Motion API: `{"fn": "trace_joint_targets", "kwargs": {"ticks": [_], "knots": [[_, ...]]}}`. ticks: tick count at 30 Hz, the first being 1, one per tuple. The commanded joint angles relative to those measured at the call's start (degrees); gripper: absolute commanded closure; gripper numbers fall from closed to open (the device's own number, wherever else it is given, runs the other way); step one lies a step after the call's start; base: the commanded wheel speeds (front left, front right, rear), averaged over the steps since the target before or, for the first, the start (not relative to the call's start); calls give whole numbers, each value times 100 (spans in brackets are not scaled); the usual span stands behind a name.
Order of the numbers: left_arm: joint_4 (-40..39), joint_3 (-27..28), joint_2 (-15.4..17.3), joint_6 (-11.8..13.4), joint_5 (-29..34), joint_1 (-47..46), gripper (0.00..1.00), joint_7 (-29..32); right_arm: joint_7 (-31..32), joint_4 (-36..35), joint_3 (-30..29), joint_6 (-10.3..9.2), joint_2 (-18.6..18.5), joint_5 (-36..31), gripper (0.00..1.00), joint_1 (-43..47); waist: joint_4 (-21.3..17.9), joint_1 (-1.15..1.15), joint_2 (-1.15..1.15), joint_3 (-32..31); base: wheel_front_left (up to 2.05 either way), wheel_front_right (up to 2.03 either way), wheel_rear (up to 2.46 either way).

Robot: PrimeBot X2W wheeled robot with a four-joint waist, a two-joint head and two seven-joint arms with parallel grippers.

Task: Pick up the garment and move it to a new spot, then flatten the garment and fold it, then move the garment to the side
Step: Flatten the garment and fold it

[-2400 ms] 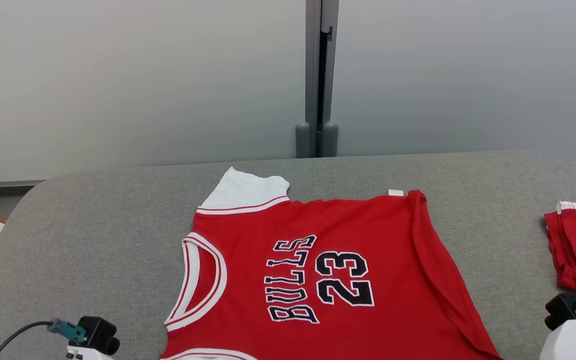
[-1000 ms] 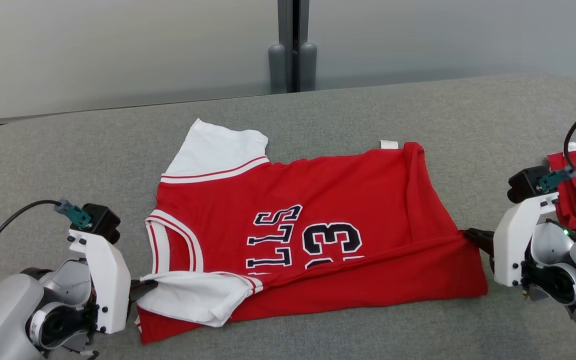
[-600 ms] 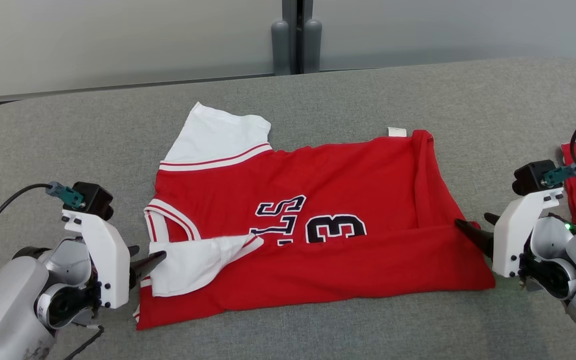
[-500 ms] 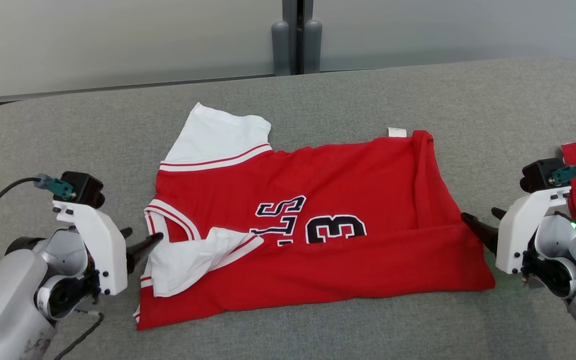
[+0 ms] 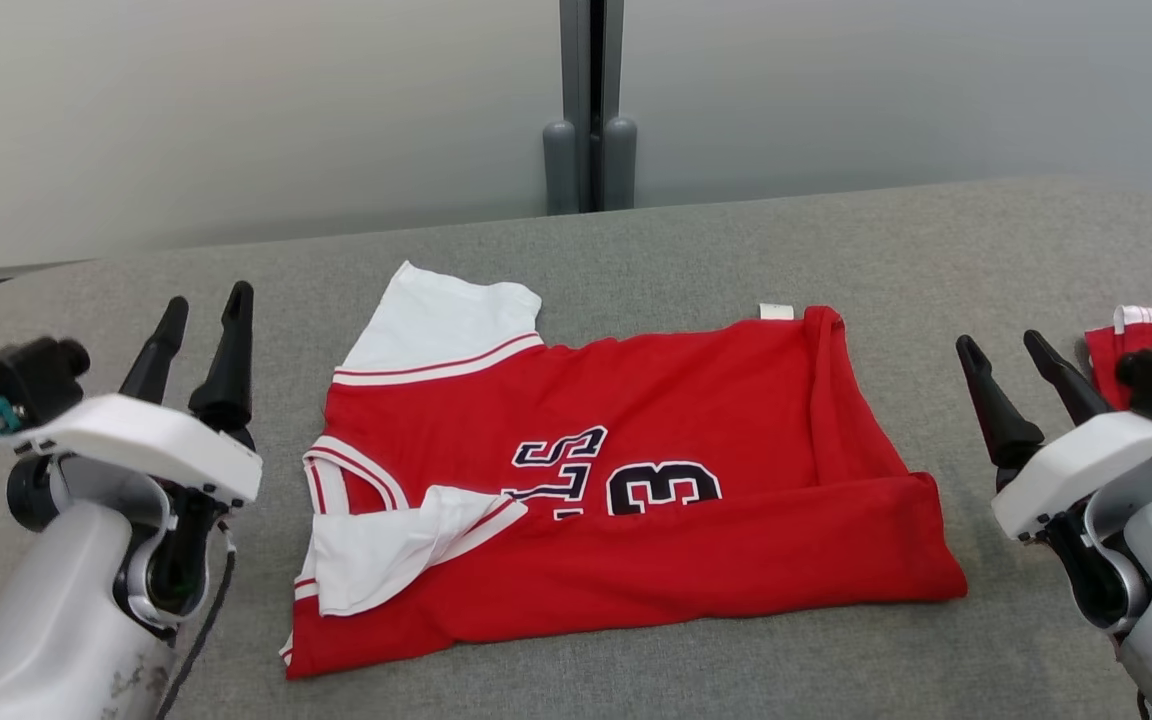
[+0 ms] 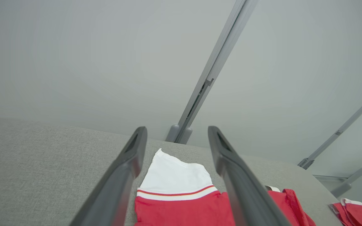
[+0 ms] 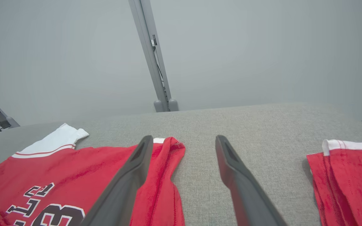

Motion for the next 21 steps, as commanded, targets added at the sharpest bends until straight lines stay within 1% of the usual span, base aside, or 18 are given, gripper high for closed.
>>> {"fn": "trace_joint_targets", "kwargs": {"ticks": [1,3,6,7,8,9,10,12,14,16,18,21], "knots": [[-52,39,-40,64,96,214,0,-314,-311,-86,-76,-1,31,-117,0,168,-6,0,0,-170,0,0,0],[-165,75,-126,162,260,419,0,-627,-570,-204,-264,-2,80,-266,0,354,-6,0,0,-287,0,0,0],[-417,137,-238,382,685,813,0,-818,-688,-602,-672,-1,188,-643,0,665,1,0,0,-419,0,0,0],[-532,191,-306,469,821,948,0,-837,-690,-843,-930,-1,217,-860,0,753,-3,0,0,-437,0,0,0],[-717,367,-412,552,970,1078,0,-845,-689,-1063,-1238,-2,281,-1102,0,931,1,0,0,-454,0,0,0],[-1114,635,-613,619,1406,1418,0,-845,-680,-1534,-1826,0,570,-1493,0,1388,16,0,0,-485,0,0,0],[-1292,737,-711,649,1673,1614,0,-847,-675,-1758,-2115,-1,722,-1706,0,1589,27,0,0,-499,0,0,0],[-1585,963,-963,668,2112,1982,0,-848,-677,-2230,-2524,-1,1001,-2112,0,1947,46,0,0,-518,0,0,0],[-1778,1138,-1190,595,2544,2308,0,-849,-677,-2580,-2801,-1,1291,-2465,0,2345,69,0,0,-545,0,0,0],[-1890,1326,-1469,507,2849,2626,0,-849,-678,-2872,-3008,-1,1567,-2758,0,2697,91,0,0,-565,0,0,0],[-1926,1493,-1619,429,3191,2900,0,-850,-678,-3087,-3164,-1,1795,-2967,0,2961,107,0,0,-580,0,0,0],[-1841,1697,-1830,368,3474,3252,0,-850,-678,-3228,-3306,-1,2050,-3101,0,3280,123,0,0,-601,0,0,0]]}}
